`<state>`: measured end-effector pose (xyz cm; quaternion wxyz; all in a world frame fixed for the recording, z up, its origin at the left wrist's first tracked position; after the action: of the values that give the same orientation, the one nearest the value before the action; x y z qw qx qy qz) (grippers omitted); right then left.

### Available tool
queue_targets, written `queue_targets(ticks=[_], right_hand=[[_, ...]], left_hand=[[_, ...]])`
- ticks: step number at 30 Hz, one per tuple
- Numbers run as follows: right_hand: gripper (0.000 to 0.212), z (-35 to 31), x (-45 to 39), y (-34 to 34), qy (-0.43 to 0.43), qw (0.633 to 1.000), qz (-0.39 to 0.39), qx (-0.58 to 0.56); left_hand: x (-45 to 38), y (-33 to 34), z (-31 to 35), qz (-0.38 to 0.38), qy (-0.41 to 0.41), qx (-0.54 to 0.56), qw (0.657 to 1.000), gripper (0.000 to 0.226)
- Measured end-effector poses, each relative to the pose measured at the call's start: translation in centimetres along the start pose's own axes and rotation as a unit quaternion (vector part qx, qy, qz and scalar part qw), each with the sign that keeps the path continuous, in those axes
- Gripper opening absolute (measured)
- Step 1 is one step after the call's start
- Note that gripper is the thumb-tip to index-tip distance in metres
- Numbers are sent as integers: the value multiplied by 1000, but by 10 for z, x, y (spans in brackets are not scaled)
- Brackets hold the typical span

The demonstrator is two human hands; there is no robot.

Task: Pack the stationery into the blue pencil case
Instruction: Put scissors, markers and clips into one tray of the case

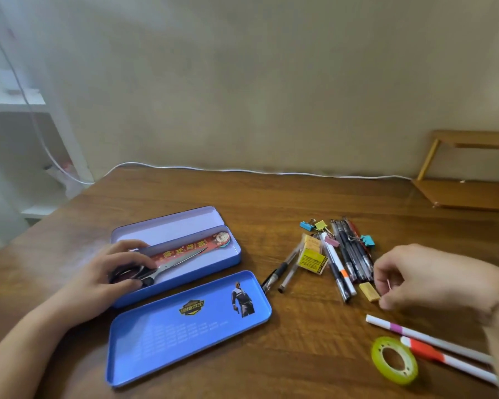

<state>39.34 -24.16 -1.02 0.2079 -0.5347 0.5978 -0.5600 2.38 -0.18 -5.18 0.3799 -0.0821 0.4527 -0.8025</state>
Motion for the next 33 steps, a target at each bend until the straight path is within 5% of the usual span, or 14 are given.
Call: queue_targets(ticks=[3,11,18,24,27,33], right_hand=[[16,-5,5,2,-21,999,-27,-20],[49,52,57,31,-29,992,71,96],[21,80,77,41,-10,982,184,31],[18,-77,50,-21,-217,929,297,38],[7,-174,5,-12,-348,897,271,29],[27,-279,-95,49,-400,878,232,123]], left_hand=[[0,-1,1,3,3,8,1000,31],[-1,-2,14,21,66,6,998,31],[-4,-2,-13,75,-32,57,995,21],[-4,-9,-25,156,-102,33,982,30],[-1,-13,-26,175,-97,38,979,37],[-2,-15,-31,194,-107,122,967,41]])
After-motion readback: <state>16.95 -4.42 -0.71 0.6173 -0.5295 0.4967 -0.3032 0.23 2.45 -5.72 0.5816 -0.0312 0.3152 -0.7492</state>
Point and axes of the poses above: each hand's wrist, its own x-axis away from the middle knuckle, its own y-axis out of the palm, z = x × y, the point moved 6 cm from there along -x, towards the middle knuckle, and after that the axes turned 6 degrees about -x, right-handed, at the moved point
